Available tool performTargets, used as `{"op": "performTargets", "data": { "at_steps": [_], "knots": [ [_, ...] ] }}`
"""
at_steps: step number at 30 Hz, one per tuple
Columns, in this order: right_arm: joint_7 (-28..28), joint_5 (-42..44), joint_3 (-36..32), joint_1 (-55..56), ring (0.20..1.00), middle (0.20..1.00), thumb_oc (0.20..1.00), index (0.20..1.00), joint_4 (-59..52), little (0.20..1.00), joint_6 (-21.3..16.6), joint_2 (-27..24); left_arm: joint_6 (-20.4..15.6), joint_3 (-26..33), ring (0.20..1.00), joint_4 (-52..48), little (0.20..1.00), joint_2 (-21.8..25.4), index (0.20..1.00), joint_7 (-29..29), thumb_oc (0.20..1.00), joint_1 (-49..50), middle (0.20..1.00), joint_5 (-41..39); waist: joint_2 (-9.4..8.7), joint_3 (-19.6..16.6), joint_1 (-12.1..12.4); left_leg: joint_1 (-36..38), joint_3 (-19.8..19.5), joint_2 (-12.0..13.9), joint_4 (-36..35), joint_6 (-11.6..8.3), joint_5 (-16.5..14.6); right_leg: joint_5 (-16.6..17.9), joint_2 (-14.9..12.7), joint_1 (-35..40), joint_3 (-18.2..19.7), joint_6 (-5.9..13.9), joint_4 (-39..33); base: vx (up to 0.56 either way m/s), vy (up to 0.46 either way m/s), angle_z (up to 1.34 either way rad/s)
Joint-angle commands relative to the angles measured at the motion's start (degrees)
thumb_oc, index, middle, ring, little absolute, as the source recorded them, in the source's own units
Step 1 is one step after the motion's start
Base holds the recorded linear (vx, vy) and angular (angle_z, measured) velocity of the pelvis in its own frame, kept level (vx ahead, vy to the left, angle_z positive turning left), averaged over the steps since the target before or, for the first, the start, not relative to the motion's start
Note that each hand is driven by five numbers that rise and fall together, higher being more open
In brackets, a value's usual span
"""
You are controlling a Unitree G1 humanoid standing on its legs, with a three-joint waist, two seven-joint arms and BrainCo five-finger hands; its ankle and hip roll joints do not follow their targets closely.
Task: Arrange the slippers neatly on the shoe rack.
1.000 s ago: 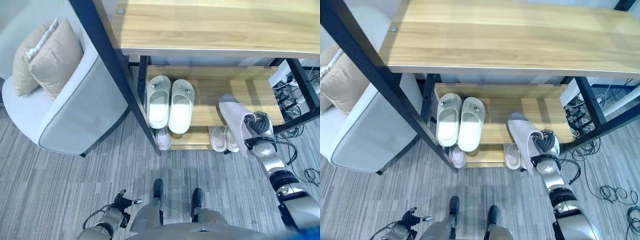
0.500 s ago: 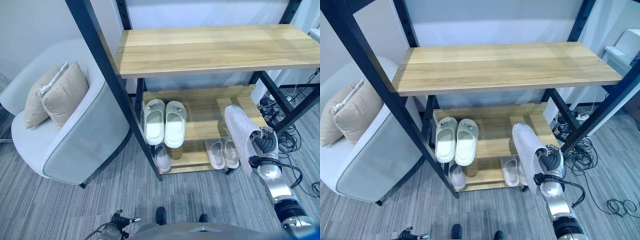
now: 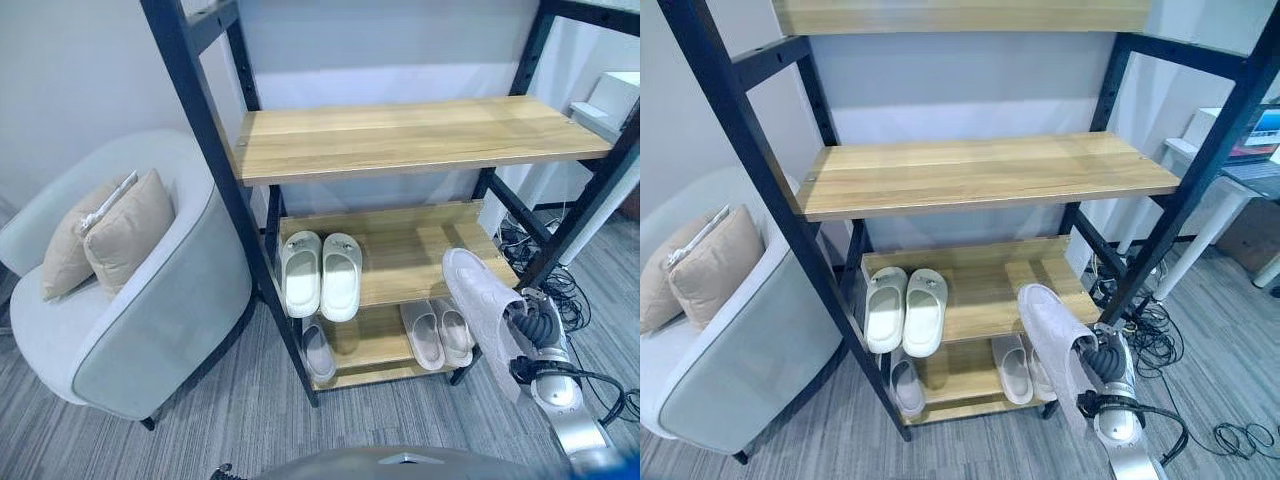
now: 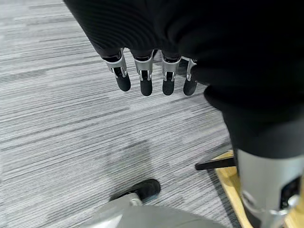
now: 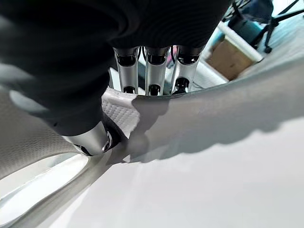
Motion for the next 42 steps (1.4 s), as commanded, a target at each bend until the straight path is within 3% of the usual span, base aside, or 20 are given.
{"op": "performTargets", "data": {
  "at_steps": [1,8,10,12,14,16,17,21,26,29,34,38,40,42],
  "knots": [
    [0.80,0.30,-1.29,-4.51,0.200,0.200,0.200,0.200,-0.48,0.200,-3.37,-0.51,-1.11,1.60,1.000,3.14,1.000,0.89,1.000,-0.72,1.000,-4.09,1.000,0.06,-0.68,1.40,1.54,2.04,3.51,2.91,0.74,-1.85,-5.15,-3.33,-2.01,-1.11,0.30,2.91,4.00,-0.03,0.097,-0.17],
    [2.70,2.77,1.38,-4.56,0.200,0.200,0.200,0.200,1.86,0.200,-3.09,2.83,-1.02,2.25,1.000,3.08,1.000,1.09,1.000,-1.38,1.000,-3.37,1.000,-0.96,-1.21,1.97,1.83,2.68,3.64,0.60,1.47,0.39,-6.29,-3.10,-4.32,-3.77,1.35,4.13,9.79,-0.04,0.180,-0.07],
    [2.93,2.83,1.88,-5.27,0.200,0.200,0.200,0.200,2.54,0.200,-2.89,4.06,-0.92,2.36,1.000,3.31,1.000,1.58,1.000,-1.58,1.000,-3.46,1.000,-0.52,-1.87,4.84,1.79,1.80,3.36,-0.56,4.61,2.13,-7.64,0.22,-6.19,-8.75,2.77,5.08,20.10,-0.14,0.226,-0.11],
    [2.85,2.86,2.13,-5.15,0.200,0.200,0.200,0.200,2.39,0.200,-3.01,4.39,-0.96,2.18,1.000,2.92,1.000,2.22,1.000,-1.57,1.000,-3.56,1.000,-0.39,-1.81,5.78,1.81,0.76,2.60,-0.79,6.39,2.63,-8.24,0.11,-6.14,-11.40,3.99,4.94,23.86,-0.05,0.114,0.12],
    [2.58,3.22,2.08,-5.64,0.200,0.200,0.200,0.200,3.49,0.200,-3.09,4.39,-1.28,2.02,1.000,3.14,1.000,2.38,1.000,-1.49,1.000,-3.58,1.000,-0.82,-1.67,6.71,1.64,1.49,1.77,-1.19,6.19,2.75,-8.81,-0.02,-5.90,-13.76,4.29,3.86,19.73,0.05,0.019,0.27],
    [2.23,3.46,2.22,-6.06,0.200,0.200,0.200,0.200,3.86,0.200,-3.35,4.46,-1.37,2.04,1.000,3.37,1.000,2.40,1.000,-1.66,1.000,-3.71,1.000,-1.13,-1.75,7.13,1.91,1.60,1.69,-1.21,6.53,2.61,-9.00,0.49,-6.18,-13.56,2.98,3.87,17.96,0.04,-0.058,0.13],
    [2.32,2.81,2.12,-4.71,0.200,0.200,0.200,0.200,2.68,0.200,-3.50,4.56,-1.42,3.01,1.000,3.86,1.000,2.26,1.000,-1.32,1.000,-3.05,1.000,-0.95,-2.27,6.73,1.76,1.36,0.91,-1.48,7.06,2.45,-9.25,0.50,-5.52,-12.13,3.99,4.45,13.94,0.05,-0.116,0.38],
    [3.16,2.58,2.54,-2.78,0.200,0.200,0.200,0.200,1.90,0.200,-3.76,4.19,-1.55,2.87,1.000,4.11,1.000,1.50,1.000,-1.52,1.000,-1.90,1.000,-0.86,-2.58,4.58,2.06,1.77,0.31,-0.73,5.93,1.59,-8.82,-0.66,-4.37,-9.20,4.26,4.53,11.13,0.10,-0.138,0.34],
    [5.33,3.16,4.24,-1.07,0.200,0.200,0.200,0.200,2.18,0.200,-4.00,3.87,-1.73,2.15,1.000,3.06,1.000,1.09,1.000,-1.91,1.000,-2.02,1.000,-1.95,-2.22,3.62,1.82,3.48,-1.04,0.58,4.98,0.57,-8.91,-3.12,-3.48,-7.99,3.49,3.86,12.44,0.09,-0.119,0.15],
    [7.81,3.43,6.29,-0.55,0.200,0.200,0.200,0.200,0.58,0.200,-4.65,2.73,-1.98,2.31,1.000,1.69,1.000,1.88,1.000,-2.30,1.000,-2.75,1.000,-3.97,-2.57,5.10,1.92,2.30,-1.82,0.89,9.45,0.25,-10.19,-5.27,-3.31,-8.88,3.35,3.12,17.11,0.01,-0.097,0.04],
    [10.37,0.53,9.66,-1.34,0.200,0.200,0.200,0.200,-3.62,0.200,-5.90,-1.08,-2.37,2.48,1.000,1.07,1.000,2.92,1.000,-2.77,1.000,-4.61,1.000,-6.28,-3.62,9.62,2.44,-6.38,-4.23,1.96,19.00,-1.23,-11.36,-8.04,-4.06,-14.51,0.98,2.05,25.77,-0.13,-0.119,0.26],
    [10.81,0.10,11.70,-2.46,0.200,0.200,0.200,0.200,-4.55,0.200,-6.49,-3.10,-3.01,1.79,1.000,-0.48,1.000,3.48,1.000,-2.88,1.000,-6.39,1.000,-8.80,-3.73,10.95,2.75,-13.60,-6.92,2.87,21.91,-2.53,-10.05,-9.50,-4.51,-19.08,-1.56,1.13,29.08,-0.16,-0.137,0.43],
    [9.85,-1.38,11.83,-2.63,0.200,0.200,0.200,0.200,-5.76,0.200,-6.90,-4.78,-3.29,0.37,1.000,-1.48,1.000,3.31,1.000,-2.61,1.000,-7.02,1.000,-8.77,-3.55,11.83,2.79,-18.87,-7.86,3.79,25.54,-3.50,-9.73,-10.85,-5.34,-20.54,-5.00,0.08,30.85,-0.15,-0.164,0.60],
    [9.51,-2.04,11.82,-2.49,0.200,0.200,0.200,0.200,-6.11,0.200,-7.04,-5.23,-3.38,-0.48,1.000,-1.88,1.000,2.63,1.000,-2.40,1.000,-7.00,1.000,-8.36,-2.96,11.58,2.27,-21.78,-6.42,4.91,27.91,-3.44,-9.73,-11.55,-5.42,-21.80,-6.57,-0.51,31.88,-0.10,-0.117,0.92]
  ]
}}
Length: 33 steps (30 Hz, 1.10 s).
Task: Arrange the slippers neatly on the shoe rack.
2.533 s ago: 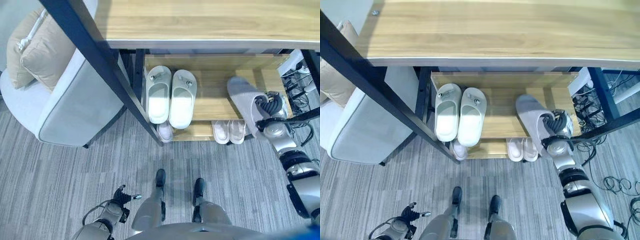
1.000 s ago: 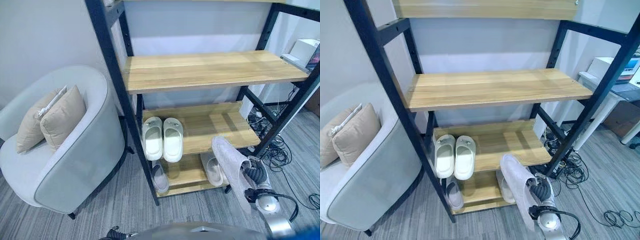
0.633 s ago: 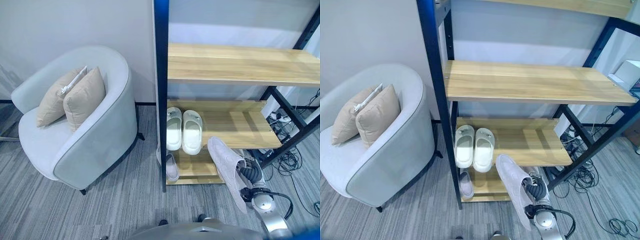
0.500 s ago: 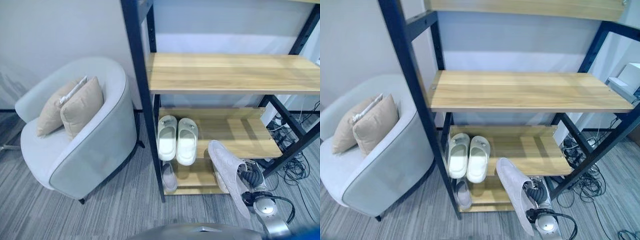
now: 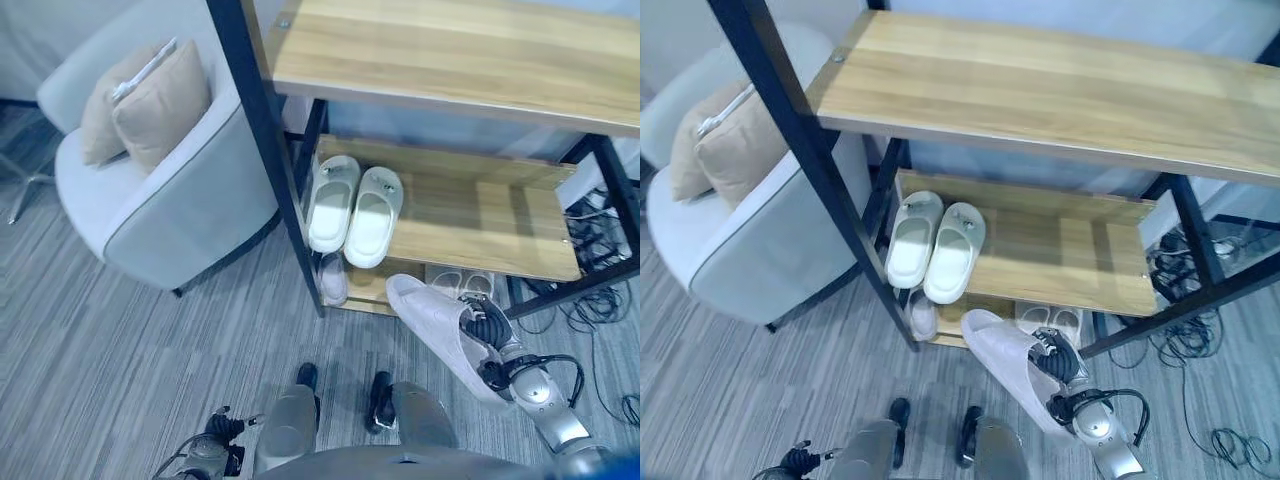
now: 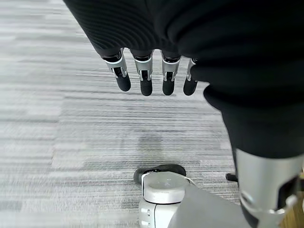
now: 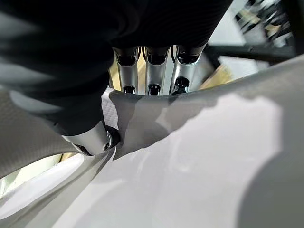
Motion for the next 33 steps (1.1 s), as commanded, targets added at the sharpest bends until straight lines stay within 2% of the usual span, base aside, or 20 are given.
{"op": "performTargets", "data": {
  "at_steps": [1,3,4,6,11,15,16,18,21,23,25,27,28,30,32,33],
  "knots": [
    [-2.20,-2.27,-0.69,0.35,0.200,0.200,0.200,0.200,-4.24,0.200,-4.21,-0.66,-1.35,-2.23,1.000,0.48,1.000,-0.65,1.000,0.41,1.000,0.99,1.000,0.26,0.22,-5.75,-0.89,-3.88,3.89,3.90,7.06,-1.02,-2.32,0.93,-4.13,-0.89,0.68,5.19,1.94,-0.11,-0.078,0.83],
    [-2.34,-2.71,0.01,-1.07,0.200,0.200,0.200,0.200,-4.32,0.200,-4.23,-1.16,-1.40,-2.52,1.000,0.07,1.000,-0.59,1.000,0.59,1.000,0.58,1.000,0.10,0.58,-5.45,-0.78,-6.15,4.93,3.91,9.70,-0.90,-3.05,-0.06,-4.57,-3.77,1.57,4.83,5.45,-0.05,0.016,0.36],
    [-2.49,-2.96,1.18,-3.02,0.200,0.200,0.200,0.200,-4.40,0.200,-4.18,-2.02,-1.64,-2.62,1.000,-0.54,1.000,-0.45,1.000,0.76,1.000,0.18,1.000,-0.71,0.97,-4.62,-0.41,-8.31,5.30,3.73,13.61,-0.87,-5.63,-2.17,-4.97,-6.28,3.20,5.23,9.43,-0.01,0.052,-0.04],
    [-2.84,-3.44,2.94,-6.79,0.200,0.200,0.200,0.200,-4.03,0.200,-4.15,-2.67,-2.12,-2.90,1.000,-1.26,1.000,-0.33,1.000,0.96,1.000,-0.59,1.000,-2.23,1.38,-4.05,-0.04,-12.40,5.49,3.29,19.31,-0.19,-8.14,-4.01,-5.60,-11.37,5.68,4.82,14.75,-0.01,0.085,-0.43],
    [-3.46,-3.21,7.42,-15.61,0.200,0.200,0.200,0.200,-2.04,0.200,-3.95,-3.88,-3.28,-4.21,1.000,-2.69,1.000,-0.17,1.000,2.35,1.000,-1.49,1.000,-5.70,1.66,-3.14,0.61,-25.59,5.24,2.80,33.10,1.16,-12.68,-7.73,-7.20,-24.57,9.83,3.53,25.96,-0.05,0.064,-0.21],
    [-5.97,-8.24,10.87,-25.77,0.200,0.200,0.200,0.200,0.77,0.200,-0.55,-4.80,-3.94,-5.67,1.000,-6.37,1.000,0.03,1.000,2.80,1.000,-5.08,1.000,-11.15,1.96,-3.59,0.96,-38.14,5.03,1.43,44.03,1.87,-16.14,-11.12,-8.00,-36.89,13.08,1.95,35.32,-0.05,0.043,0.03],
    [-6.56,-6.03,11.05,-29.43,0.200,0.200,0.200,0.200,3.72,0.200,0.42,-3.52,-3.92,-6.81,1.000,-7.67,1.000,0.65,1.000,3.20,1.000,-6.55,1.000,-12.47,2.20,-3.84,1.06,-42.56,4.75,1.07,48.04,2.36,-17.43,-12.05,-8.41,-41.23,14.19,1.49,39.29,-0.01,0.045,0.08],
    [-7.13,-5.10,11.28,-31.49,0.200,0.200,0.200,0.200,5.71,0.200,0.98,-3.01,-4.18,-7.14,1.000,-7.99,1.000,0.73,1.000,3.67,1.000,-7.15,1.000,-12.59,2.16,-4.28,1.17,-44.65,4.57,0.93,49.83,2.47,-17.99,-12.55,-8.61,-43.56,14.77,1.32,41.25,0.01,0.049,0.05],
    [-10.14,-1.58,10.19,-39.02,0.200,0.200,0.200,0.200,12.58,0.200,2.60,-2.75,-5.12,-7.24,1.000,-11.99,1.000,1.46,1.000,3.76,1.000,-7.65,1.000,-19.54,2.50,-5.45,1.76,-55.18,3.94,-0.01,62.62,3.14,-22.44,-16.22,-9.47,-54.35,17.52,0.52,53.61,0.08,0.056,0.00],
    [-11.27,-0.37,9.56,-41.12,0.200,0.200,0.200,0.200,14.66,0.200,2.75,-2.93,-6.25,-6.37,1.000,-14.38,1.000,1.78,1.000,5.25,1.000,-7.66,1.000,-22.77,2.48,-5.93,2.06,-59.04,3.92,-0.46,67.83,3.32,-24.32,-17.48,-9.56,-58.62,18.91,0.56,59.15,0.09,0.019,0.03],
    [-13.70,1.49,8.00,-45.07,0.200,0.200,0.200,0.200,17.07,0.200,3.18,-3.98,-7.82,-4.49,1.000,-19.65,1.000,4.04,1.000,6.99,1.000,-9.80,1.000,-28.18,2.72,-5.88,2.29,-62.74,3.95,-0.66,74.00,3.48,-26.51,-19.27,-9.43,-62.45,20.19,0.31,65.04,0.13,0.015,0.06],
    [-14.64,2.24,9.22,-50.47,0.200,0.200,0.200,0.200,20.30,0.200,3.85,-5.65,-8.85,-3.72,1.000,-22.06,1.000,6.64,1.000,7.07,1.000,-14.80,1.000,-33.66,2.83,-5.77,2.03,-65.40,3.92,-0.75,78.43,3.32,-28.18,-20.83,-9.59,-65.29,21.16,0.23,69.29,0.12,0.007,0.06],
    [-15.63,4.70,10.12,-55.53,0.200,0.200,0.200,0.200,26.12,0.200,3.39,-7.39,-9.73,-5.70,1.000,-19.11,1.000,5.39,1.000,8.79,1.000,-15.89,1.000,-28.28,2.57,-5.22,2.80,-67.49,3.66,-1.31,82.40,3.03,-29.17,-21.46,-10.20,-67.57,21.84,0.32,73.41,0.10,-0.033,0.05],
    [-15.55,5.82,10.91,-58.00,0.200,0.200,0.200,0.200,24.31,0.200,4.32,-7.82,-10.31,-5.73,1.000,-26.00,1.000,6.77,1.000,11.53,1.000,-16.24,1.000,-30.31,2.46,-4.93,2.54,-69.93,3.92,-0.75,86.42,2.87,-30.84,-22.81,-9.96,-69.52,22.79,0.31,77.23,0.08,-0.025,0.11],
    [-16.54,6.49,11.52,-62.18,0.200,0.200,0.200,0.200,27.95,0.200,4.98,-8.01,-10.51,-5.34,1.000,-29.84,1.000,7.24,1.000,11.36,1.000,-16.46,1.000,-32.36,2.89,-4.27,2.86,-71.98,3.75,-0.98,89.79,2.81,-31.78,-23.80,-9.93,-71.58,23.62,0.10,80.50,0.08,0.007,0.06],
    [-16.54,7.22,13.13,-67.20,0.200,0.200,0.200,0.200,31.83,0.200,5.57,-9.54,-10.46,-5.68,1.000,-30.19,1.000,8.23,1.000,11.87,1.000,-16.49,1.000,-32.42,2.98,-4.00,3.31,-73.64,3.48,-1.20,93.08,2.59,-32.99,-24.66,-9.57,-73.47,24.67,0.03,84.45,0.09,-0.006,-0.09]
  ]
}}
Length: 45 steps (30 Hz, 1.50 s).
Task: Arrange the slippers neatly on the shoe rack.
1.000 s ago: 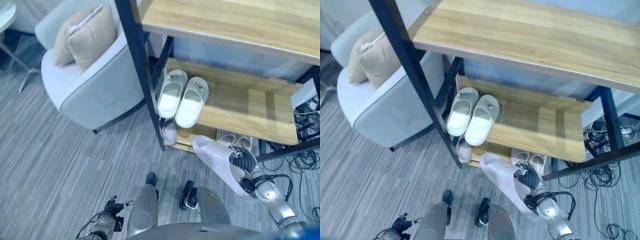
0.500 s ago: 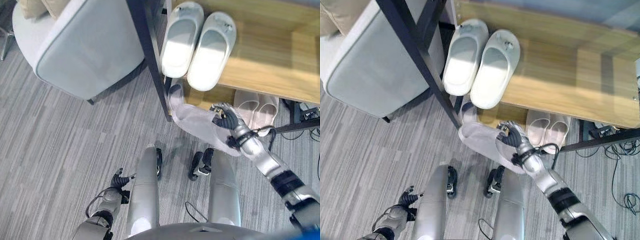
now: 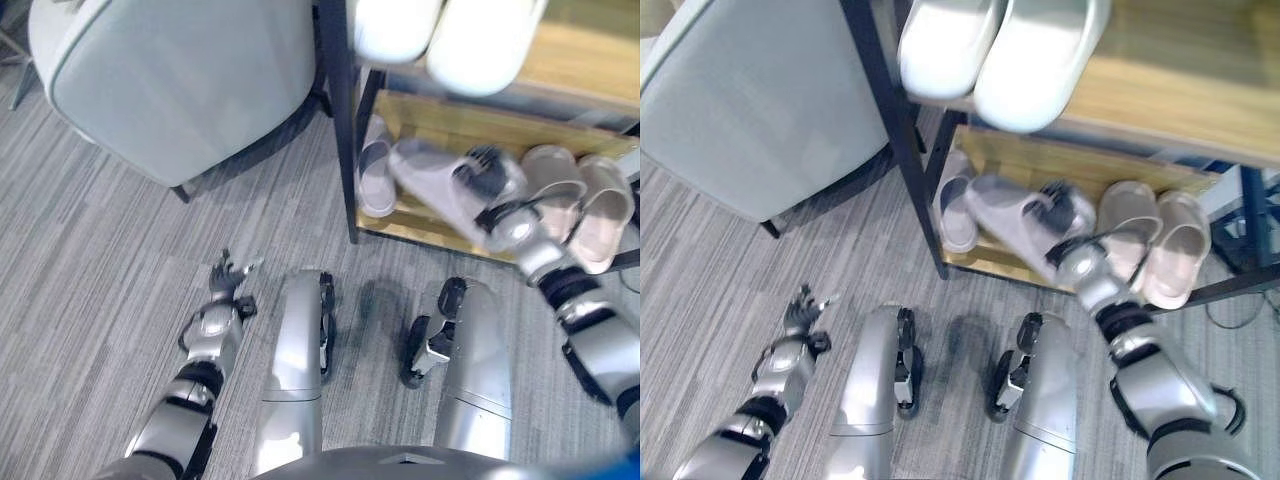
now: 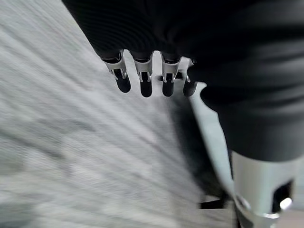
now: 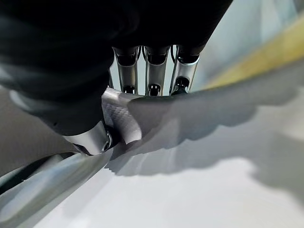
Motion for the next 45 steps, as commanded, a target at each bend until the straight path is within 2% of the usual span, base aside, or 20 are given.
{"op": "performTargets", "data": {
  "at_steps": [1,3,6,10,16,23,24,28,31,34,38,41,45],
  "knots": [
    [-2.29,4.19,-0.20,-12.45,0.200,0.200,0.200,0.200,3.85,0.200,0.24,-2.66,-2.34,1.71,1.000,2.45,1.000,3.05,1.000,1.74,1.000,-0.37,1.000,-2.88,-2.02,5.16,1.44,2.63,-3.06,-0.13,-1.79,-1.93,-1.48,0.31,1.38,3.45,7.36,0.54,-1.06,0.10,-0.001,-0.02],
    [-1.54,6.34,2.35,-17.94,0.200,0.200,0.200,0.200,8.13,0.200,0.71,-2.91,-2.23,1.78,1.000,2.16,1.000,3.95,1.000,1.59,1.000,-0.17,1.000,-2.72,-2.17,6.83,1.86,2.57,-2.89,0.00,0.61,-2.00,-2.74,-0.24,1.81,2.76,8.99,0.45,2.33,0.03,0.023,0.00],
    [0.94,7.79,9.08,-26.45,0.200,0.200,0.200,0.200,18.77,0.200,2.46,-2.08,-2.11,1.95,1.000,2.66,1.000,5.36,1.000,-0.04,1.000,3.75,1.000,-5.67,-2.39,11.60,3.22,2.57,-2.86,0.18,4.32,-2.13,-4.00,-0.90,2.03,2.13,11.55,-0.11,7.02,-0.02,0.022,-0.01],
    [1.00,10.75,11.37,-30.61,0.200,0.200,0.200,0.200,25.38,0.200,1.83,-2.55,-3.73,4.62,1.000,1.51,1.000,5.86,1.000,-0.77,1.000,7.33,1.000,-11.26,-1.58,15.49,4.66,2.57,-3.11,-0.22,6.82,-1.99,-4.72,-1.63,2.17,1.99,12.94,-0.40,10.06,-0.04,0.016,0.02],
    [1.13,11.72,13.58,-33.83,0.200,0.200,0.200,0.200,28.95,0.200,0.92,-1.68,-4.22,5.82,1.000,2.88,1.000,6.35,1.000,-1.58,1.000,11.10,1.000,-12.56,-1.54,18.66,5.87,2.57,-3.73,0.07,10.42,-1.94,-6.22,-2.61,2.56,1.98,13.90,-0.51,13.51,-0.01,-0.008,0.04],
    [0.96,12.20,15.44,-37.75,0.200,0.200,0.200,0.200,35.00,0.200,1.07,-1.12,-3.73,2.07,1.000,5.01,1.000,6.49,1.000,-4.18,1.000,9.76,1.000,-12.21,-1.20,20.01,6.46,2.57,-3.40,0.06,11.28,-1.76,-6.58,-2.51,2.61,1.98,15.07,-0.22,14.56,0.01,-0.001,0.02],
    [0.40,12.75,14.95,-38.30,1.000,1.000,1.000,1.000,36.21,1.000,1.34,-1.21,-3.73,1.40,1.000,4.98,1.000,6.48,1.000,-4.38,1.000,10.45,1.000,-11.96,-1.17,20.25,6.64,2.57,-3.30,0.13,11.48,-1.71,-6.58,-2.29,2.50,1.98,15.14,-0.21,14.77,0.00,0.000,0.00],
    [0.39,14.50,14.82,-39.14,1.000,1.000,1.000,1.000,38.00,1.000,0.91,-1.08,-2.76,1.20,1.000,7.80,1.000,5.00,1.000,-5.91,1.000,14.14,1.000,-12.24,-0.71,20.91,7.12,2.57,-3.09,0.11,11.60,-1.57,-6.50,-1.91,2.58,1.98,15.28,-0.23,14.88,-0.01,0.010,0.00],
    [0.31,14.92,15.50,-40.36,1.000,1.000,1.000,1.000,37.22,1.000,1.27,0.72,-2.05,1.11,1.000,8.08,1.000,4.80,1.000,-7.09,1.000,12.99,1.000,-14.26,-0.09,21.23,6.62,2.57,-2.99,0.36,10.83,-1.48,-5.80,-1.67,2.46,1.97,15.02,-0.39,13.88,-0.03,0.059,-0.02],
    [-0.01,15.46,14.55,-39.44,1.000,1.000,1.000,1.000,36.57,1.000,1.35,1.35,-2.01,0.64,1.000,7.70,1.000,4.65,1.000,-6.52,1.000,11.50,1.000,-13.93,-0.75,20.72,6.24,2.57,-3.07,0.60,10.79,-1.65,-5.66,-1.63,2.52,2.00,14.98,-0.57,14.16,-0.03,0.033,-0.01],
    [-1.02,14.29,11.84,-36.60,1.000,1.000,1.000,1.000,36.15,1.000,2.23,2.91,-0.87,-0.03,1.000,10.15,1.000,3.86,1.000,-6.36,1.000,8.96,1.000,-13.14,-1.42,18.86,5.05,2.57,-3.78,1.11,11.10,-2.13,-6.11,-1.52,2.92,2.00,14.66,-0.47,14.06,0.00,0.024,-0.06],
    [-3.34,15.34,8.15,-34.41,1.000,1.000,1.000,1.000,34.39,1.000,1.65,2.66,-0.37,-0.02,1.000,10.59,1.000,3.19,1.000,-6.07,1.000,10.71,1.000,-12.23,-0.85,17.47,4.46,2.57,-4.17,1.46,10.44,-2.05,-5.94,-1.24,3.14,1.98,13.96,-0.20,12.69,-0.01,0.024,-0.15],
    [-3.46,18.34,4.86,-31.82,1.000,1.000,1.000,1.000,32.89,1.000,0.66,3.79,0.02,0.31,1.000,11.69,1.000,2.34,1.000,-6.34,1.000,11.54,1.000,-11.59,-0.84,15.82,4.09,2.57,-4.27,1.44,10.03,-2.07,-5.91,-0.78,3.44,1.99,13.71,0.30,12.11,0.01,0.017,-0.10]
  ]
}}
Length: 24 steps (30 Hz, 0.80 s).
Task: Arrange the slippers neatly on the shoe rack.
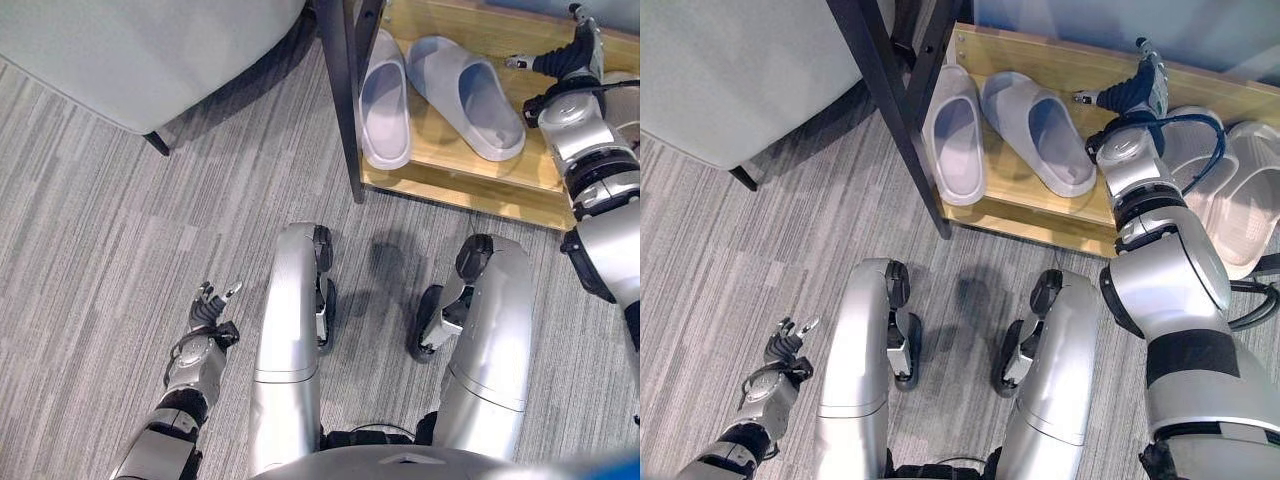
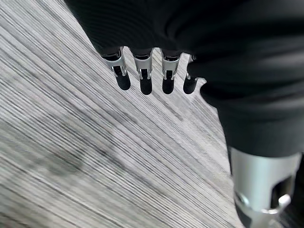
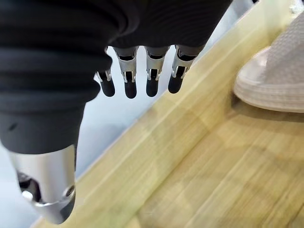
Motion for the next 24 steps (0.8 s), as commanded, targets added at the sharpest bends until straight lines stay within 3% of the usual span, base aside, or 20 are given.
{"op": "performTargets", "data": {
  "at_steps": [1,12,24],
  "knots": [
    [-1.97,6.10,-0.28,-0.79,1.000,1.000,1.000,1.000,-2.01,1.000,-3.93,1.19,-1.13,-0.52,1.000,-1.65,1.000,0.37,1.000,0.84,1.000,1.89,1.000,1.15,0.18,-2.80,2.46,-2.34,-6.69,-0.81,-1.01,-2.48,-0.84,3.18,0.75,1.19,7.51,0.38,-0.14,0.00,0.000,0.00],
    [-1.23,12.76,-8.92,12.78,1.000,1.000,1.000,1.000,-13.59,1.000,-7.69,6.59,-0.39,0.09,1.000,-1.79,1.000,-1.51,1.000,1.58,1.000,-0.94,1.000,1.00,0.39,-5.07,0.07,-2.34,-6.90,0.17,1.89,-2.03,-2.38,3.60,1.80,1.20,8.42,1.62,1.22,0.03,0.027,-0.11],
    [0.80,11.83,-9.80,20.28,1.000,1.000,1.000,1.000,-19.58,1.000,-7.94,6.67,-0.40,0.90,1.000,-1.23,1.000,-1.25,1.000,2.33,1.000,-2.09,1.000,2.82,-0.13,-5.15,-0.90,-2.34,-7.08,0.08,3.58,-2.16,-2.40,3.70,1.64,1.41,8.82,1.62,2.58,0.00,0.008,-0.01]
  ]
}}
